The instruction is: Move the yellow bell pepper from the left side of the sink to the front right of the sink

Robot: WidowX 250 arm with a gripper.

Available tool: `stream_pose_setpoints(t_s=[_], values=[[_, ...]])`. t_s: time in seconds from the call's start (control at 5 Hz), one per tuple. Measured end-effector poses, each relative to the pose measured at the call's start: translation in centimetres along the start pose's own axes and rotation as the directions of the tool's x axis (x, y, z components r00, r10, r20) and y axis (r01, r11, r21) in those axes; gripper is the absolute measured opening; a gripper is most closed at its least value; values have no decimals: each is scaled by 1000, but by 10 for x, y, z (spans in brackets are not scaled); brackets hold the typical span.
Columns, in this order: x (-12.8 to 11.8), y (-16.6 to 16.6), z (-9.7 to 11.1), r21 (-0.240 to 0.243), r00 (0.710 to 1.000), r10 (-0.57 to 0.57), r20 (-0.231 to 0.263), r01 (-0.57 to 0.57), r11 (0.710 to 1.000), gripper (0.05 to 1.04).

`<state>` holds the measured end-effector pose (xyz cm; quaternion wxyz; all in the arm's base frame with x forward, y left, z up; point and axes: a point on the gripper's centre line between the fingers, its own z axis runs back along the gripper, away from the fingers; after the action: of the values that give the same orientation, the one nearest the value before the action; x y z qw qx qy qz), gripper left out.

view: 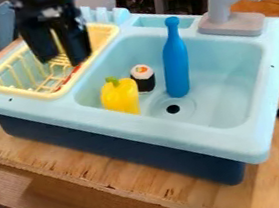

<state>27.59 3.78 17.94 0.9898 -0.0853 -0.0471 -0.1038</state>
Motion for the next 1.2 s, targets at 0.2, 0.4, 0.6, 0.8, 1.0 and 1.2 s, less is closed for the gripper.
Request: stream_pose_setpoints(t_s=[0.2,0.4,0.6,0.8,1.0,1.2], values=[[4,-17,-6,32,998,-57,-26,58,998,999],[12,-22,-10,62,996,-87,-28,89,994,999],[25,-20,-19,100,991,-107,-81,115,988,999],[27,-16,-18,115,991,-110,-73,118,986,999],[28,-8,-26,102,992,-92,-81,100,990,999],[28,-7,-31,91,991,-97,-94,106,990,999]])
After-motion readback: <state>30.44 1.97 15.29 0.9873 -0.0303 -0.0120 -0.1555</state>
